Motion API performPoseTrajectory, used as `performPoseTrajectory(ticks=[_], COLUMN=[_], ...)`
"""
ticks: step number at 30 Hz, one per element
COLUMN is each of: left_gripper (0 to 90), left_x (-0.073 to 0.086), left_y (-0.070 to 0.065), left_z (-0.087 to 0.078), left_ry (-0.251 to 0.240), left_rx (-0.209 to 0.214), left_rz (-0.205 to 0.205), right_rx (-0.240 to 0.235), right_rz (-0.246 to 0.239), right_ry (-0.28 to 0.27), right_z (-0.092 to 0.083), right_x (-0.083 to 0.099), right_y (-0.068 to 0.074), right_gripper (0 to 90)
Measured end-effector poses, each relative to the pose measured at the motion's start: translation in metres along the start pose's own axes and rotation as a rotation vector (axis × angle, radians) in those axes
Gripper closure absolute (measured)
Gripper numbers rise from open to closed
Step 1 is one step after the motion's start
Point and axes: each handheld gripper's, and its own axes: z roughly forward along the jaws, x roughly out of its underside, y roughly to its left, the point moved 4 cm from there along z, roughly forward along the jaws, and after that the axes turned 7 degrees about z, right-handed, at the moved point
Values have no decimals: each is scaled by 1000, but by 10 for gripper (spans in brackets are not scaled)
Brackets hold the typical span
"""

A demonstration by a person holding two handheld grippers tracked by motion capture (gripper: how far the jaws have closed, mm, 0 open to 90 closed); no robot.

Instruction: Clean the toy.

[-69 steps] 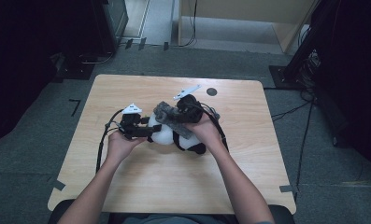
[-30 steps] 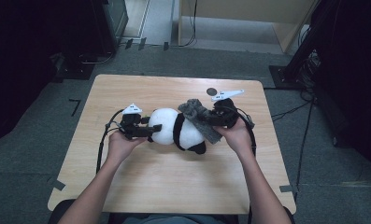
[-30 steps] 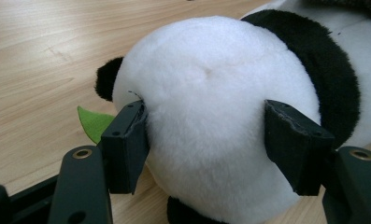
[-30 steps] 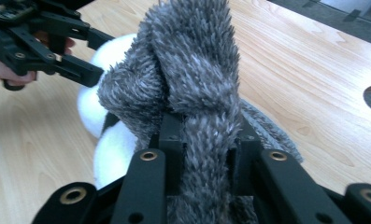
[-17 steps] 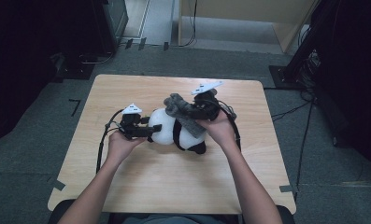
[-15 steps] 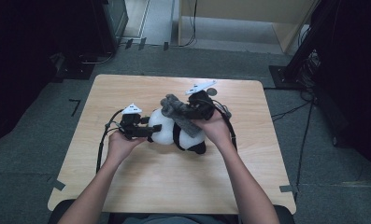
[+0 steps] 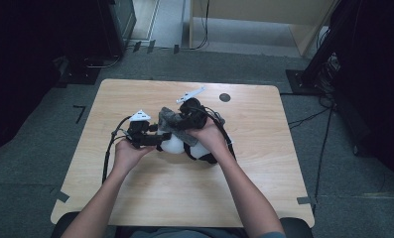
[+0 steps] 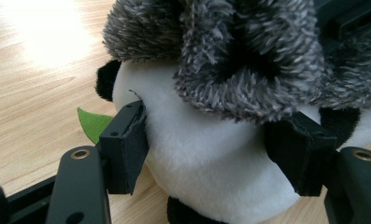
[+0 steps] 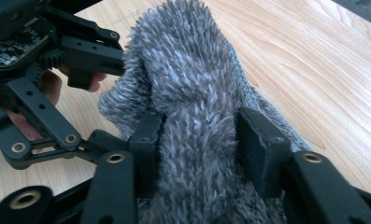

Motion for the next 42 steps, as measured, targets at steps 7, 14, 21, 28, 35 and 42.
performPoseTrajectory(ticks=[7, 14, 21, 28, 35, 42], left_gripper=[328, 328, 328, 328, 329, 336], left_x=[0, 0, 0, 0, 0, 0], left_y=[0, -1, -1, -1, -1, -1], left_z=[0, 0, 1, 1, 1, 1], left_ry=[-2, -2, -2, 0, -2, -6], left_rx=[-1, -3, -2, -2, -1, 4], left_rz=[5, 13, 15, 19, 13, 3], right_rx=[14, 21, 44, 44, 43, 55], right_rz=[-9, -14, -43, -39, -16, -12], right_ry=[7, 6, 26, 32, 27, 21], right_z=[-2, -11, -19, -28, -40, -56], right_x=[5, 14, 20, 24, 28, 33], right_y=[-4, -7, -8, -10, -13, -18], right_gripper=[510, 588, 633, 687, 728, 733])
